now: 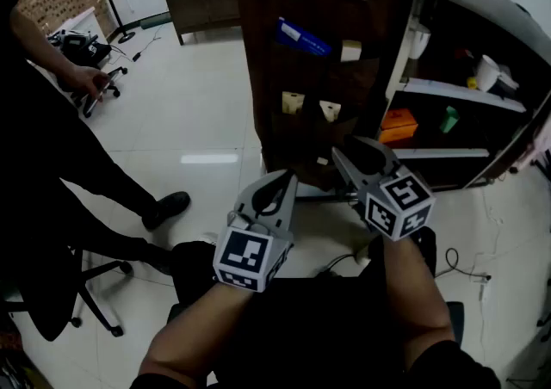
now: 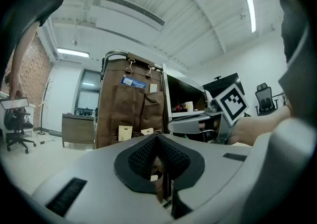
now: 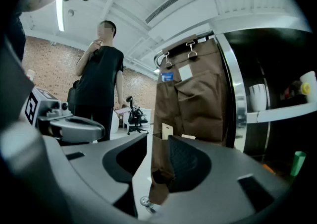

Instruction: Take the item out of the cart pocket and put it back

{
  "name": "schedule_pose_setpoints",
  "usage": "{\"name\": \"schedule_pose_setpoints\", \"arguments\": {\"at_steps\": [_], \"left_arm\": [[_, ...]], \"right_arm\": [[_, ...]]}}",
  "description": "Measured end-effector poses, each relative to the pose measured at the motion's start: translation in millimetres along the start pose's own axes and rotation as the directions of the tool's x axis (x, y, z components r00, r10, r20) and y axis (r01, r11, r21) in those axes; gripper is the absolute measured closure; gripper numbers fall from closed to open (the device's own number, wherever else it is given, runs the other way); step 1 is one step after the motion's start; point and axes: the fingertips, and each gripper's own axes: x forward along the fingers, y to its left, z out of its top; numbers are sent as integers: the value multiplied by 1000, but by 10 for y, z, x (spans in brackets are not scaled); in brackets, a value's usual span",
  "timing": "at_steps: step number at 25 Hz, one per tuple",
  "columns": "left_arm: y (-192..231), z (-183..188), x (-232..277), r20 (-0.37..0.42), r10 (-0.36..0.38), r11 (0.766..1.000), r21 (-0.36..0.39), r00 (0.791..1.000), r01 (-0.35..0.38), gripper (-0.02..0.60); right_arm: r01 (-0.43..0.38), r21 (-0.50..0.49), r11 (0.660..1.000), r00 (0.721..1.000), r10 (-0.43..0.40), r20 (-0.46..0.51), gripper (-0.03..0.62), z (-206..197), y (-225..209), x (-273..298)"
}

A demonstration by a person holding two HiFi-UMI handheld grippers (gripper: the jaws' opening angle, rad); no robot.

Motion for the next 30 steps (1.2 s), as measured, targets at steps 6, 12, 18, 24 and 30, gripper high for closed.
{"name": "schedule_pose_setpoints", "arguments": {"at_steps": [6,12,18,24,30], "left_arm": [[25,-1,61,3,-3,1000,-14,1000,3,581],[54,-2,79,1,-4,999,-34,1000,4,581],[44,-4,93,-5,-8,999,-54,1000,8,581],[76,-22,91,-4,-2,998,-70,1000,2,581],[65,-23,101,-6,-6,997,-73,1000,6,581]], "right_arm": [[-15,-30,999,996,12,-91,424,-310,-252,476],[-15,-105,994,974,-9,-228,411,-912,-394,819],[-61,-157,986,940,4,-342,393,-1429,-468,1116],[-79,-175,981,902,-5,-431,393,-1899,-537,1201],[-68,-181,981,865,-32,-500,393,-2253,-605,1191]]}}
